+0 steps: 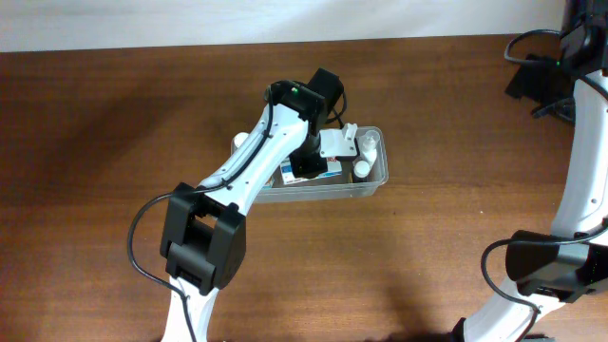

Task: Pack container
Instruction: 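Lift the Panadol box and carry it right over the container, then lower the Panadol box flat into the container and release it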

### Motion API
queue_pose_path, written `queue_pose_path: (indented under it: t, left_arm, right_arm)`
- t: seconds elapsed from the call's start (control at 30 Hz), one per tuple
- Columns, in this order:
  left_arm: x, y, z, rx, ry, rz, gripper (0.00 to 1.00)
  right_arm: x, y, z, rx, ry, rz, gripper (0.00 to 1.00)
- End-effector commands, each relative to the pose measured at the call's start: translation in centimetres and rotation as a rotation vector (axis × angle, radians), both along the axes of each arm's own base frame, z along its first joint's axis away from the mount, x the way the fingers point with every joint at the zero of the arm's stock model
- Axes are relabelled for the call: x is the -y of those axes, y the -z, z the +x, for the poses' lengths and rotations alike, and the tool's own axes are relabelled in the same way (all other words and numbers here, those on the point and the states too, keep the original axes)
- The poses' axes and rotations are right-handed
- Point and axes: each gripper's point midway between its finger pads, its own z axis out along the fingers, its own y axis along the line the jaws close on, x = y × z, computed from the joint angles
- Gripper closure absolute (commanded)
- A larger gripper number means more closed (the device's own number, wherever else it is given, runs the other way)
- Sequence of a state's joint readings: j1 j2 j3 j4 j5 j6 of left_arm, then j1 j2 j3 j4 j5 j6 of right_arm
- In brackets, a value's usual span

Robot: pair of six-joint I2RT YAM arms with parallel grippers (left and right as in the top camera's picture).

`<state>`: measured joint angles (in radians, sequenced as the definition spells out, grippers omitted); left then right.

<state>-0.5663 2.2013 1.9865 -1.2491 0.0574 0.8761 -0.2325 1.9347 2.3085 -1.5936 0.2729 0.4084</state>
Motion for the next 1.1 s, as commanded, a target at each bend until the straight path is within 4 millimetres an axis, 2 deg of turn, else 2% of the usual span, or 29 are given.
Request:
queue_pose_path:
  t: [0.0,0.47,0.57,0.9,1.07]
  left_arm:
    - [0.4,0.5,0.0,-0.013,0.045,-0.023,0.54]
    - [0.2,0.9,0.4,-0.01,0.048,-0.026,0.54]
    - [0.0,1.7,0.4,-0.026,0.047,-0.015,0.57]
    - [0.0,5.5,0.5,-0.08,0.045,0.019,0.58]
    - [0.0,6.2,0.7,-0.081,0.045,0.025,0.58]
  right_arm:
    - [0.4,-0.5,-0.2,0.009,0.01,-0.018,0.02]
    - [0.4,-0.5,-0.2,0.009,0.01,-0.018,0.02]
    - [0.4,-0.5,-0.2,0.009,0.01,-0.018,0.01]
    - [0.4,-0.5,-0.2,0.009,0.01,-0.018,0.02]
    - [0.4,-0.5,-0.2,0.009,0.01,-0.018,0.02]
